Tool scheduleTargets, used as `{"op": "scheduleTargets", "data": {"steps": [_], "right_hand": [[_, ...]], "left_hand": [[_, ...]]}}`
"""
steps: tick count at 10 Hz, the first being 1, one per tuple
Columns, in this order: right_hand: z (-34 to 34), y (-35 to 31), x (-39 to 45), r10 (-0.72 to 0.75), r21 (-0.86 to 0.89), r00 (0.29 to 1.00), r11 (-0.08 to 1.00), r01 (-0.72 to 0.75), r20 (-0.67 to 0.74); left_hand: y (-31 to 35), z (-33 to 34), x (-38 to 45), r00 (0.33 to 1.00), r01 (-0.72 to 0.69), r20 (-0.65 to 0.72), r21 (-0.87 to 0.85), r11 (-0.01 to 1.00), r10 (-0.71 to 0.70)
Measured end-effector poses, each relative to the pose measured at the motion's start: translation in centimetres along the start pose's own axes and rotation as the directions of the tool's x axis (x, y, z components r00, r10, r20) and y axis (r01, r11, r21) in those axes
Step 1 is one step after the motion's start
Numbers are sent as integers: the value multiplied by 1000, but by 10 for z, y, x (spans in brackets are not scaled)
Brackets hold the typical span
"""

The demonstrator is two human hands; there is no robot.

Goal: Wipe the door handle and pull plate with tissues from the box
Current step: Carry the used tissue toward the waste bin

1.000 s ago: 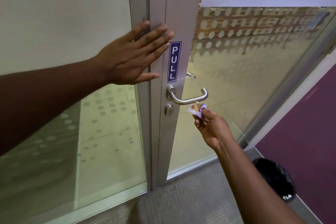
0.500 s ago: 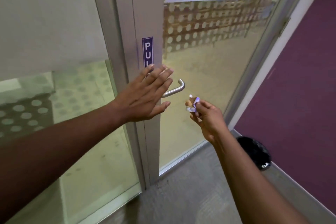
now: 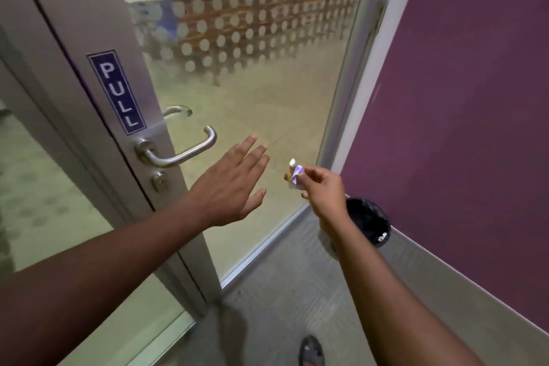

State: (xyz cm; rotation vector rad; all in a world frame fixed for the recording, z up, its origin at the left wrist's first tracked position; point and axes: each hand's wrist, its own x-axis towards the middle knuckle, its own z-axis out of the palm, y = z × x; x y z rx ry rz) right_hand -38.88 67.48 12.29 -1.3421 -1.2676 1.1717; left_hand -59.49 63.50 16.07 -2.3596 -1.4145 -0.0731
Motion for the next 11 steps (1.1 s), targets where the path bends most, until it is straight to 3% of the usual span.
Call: {"op": "scheduleTargets", "data": {"steps": [3,5,9,11], "right_hand": [[-93,52,84,-90,-374,993,926,53,-80],[-185,92,177,-40,-536,992,843,-32,-123],[-273,165,281,250,-637,938,688,-347,-241],[-269,181,283,246,-681,942,651,-336,-229]], "left_hand": [[31,68,97,983,124,160,-196,973,-93],[65,112,170,950,241,266,-294,925,-163],[90,158,243,901,310,392,-283,907,-185],[85,170,247,897,325,391,-265,908,-207]]}}
